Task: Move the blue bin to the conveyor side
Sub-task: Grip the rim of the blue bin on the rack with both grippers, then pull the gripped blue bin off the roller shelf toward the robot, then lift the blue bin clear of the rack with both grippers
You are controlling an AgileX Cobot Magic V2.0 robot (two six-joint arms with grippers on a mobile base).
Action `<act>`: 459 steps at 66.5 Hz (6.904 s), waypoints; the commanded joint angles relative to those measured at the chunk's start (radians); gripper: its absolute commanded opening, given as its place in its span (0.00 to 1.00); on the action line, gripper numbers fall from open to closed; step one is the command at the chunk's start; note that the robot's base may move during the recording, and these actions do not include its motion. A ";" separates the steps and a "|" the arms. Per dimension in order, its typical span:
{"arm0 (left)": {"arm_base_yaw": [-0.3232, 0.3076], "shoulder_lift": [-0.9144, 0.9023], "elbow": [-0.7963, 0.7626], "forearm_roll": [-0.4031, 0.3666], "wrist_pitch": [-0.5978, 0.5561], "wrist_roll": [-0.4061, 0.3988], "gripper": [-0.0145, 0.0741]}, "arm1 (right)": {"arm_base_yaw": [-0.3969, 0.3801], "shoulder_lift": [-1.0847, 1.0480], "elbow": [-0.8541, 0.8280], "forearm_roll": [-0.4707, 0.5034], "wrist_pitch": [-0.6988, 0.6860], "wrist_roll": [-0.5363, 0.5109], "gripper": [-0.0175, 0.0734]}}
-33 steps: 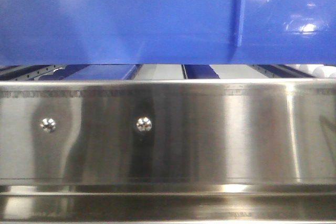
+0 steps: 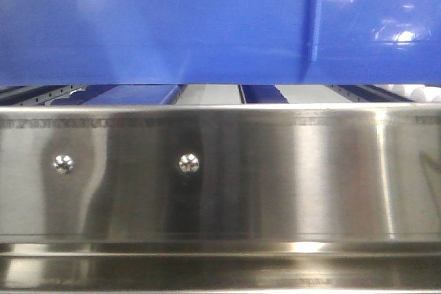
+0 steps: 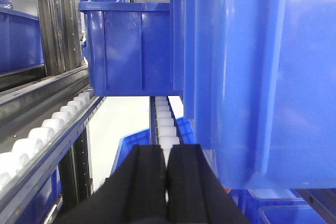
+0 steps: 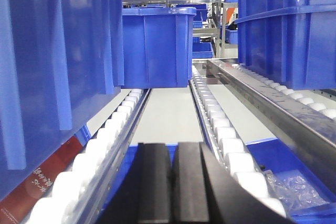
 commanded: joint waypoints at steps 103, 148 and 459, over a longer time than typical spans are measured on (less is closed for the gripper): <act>-0.117 0.651 -1.047 0.079 0.578 -0.034 0.81 | 0.127 0.533 -0.889 0.006 0.337 0.000 0.81; -0.028 1.141 -1.629 0.067 1.059 -0.082 0.78 | 0.304 1.199 -1.696 -0.087 1.127 0.063 0.74; 0.004 1.081 -1.579 -0.052 0.937 -0.019 0.17 | 0.304 1.200 -1.708 -0.288 1.066 0.192 0.11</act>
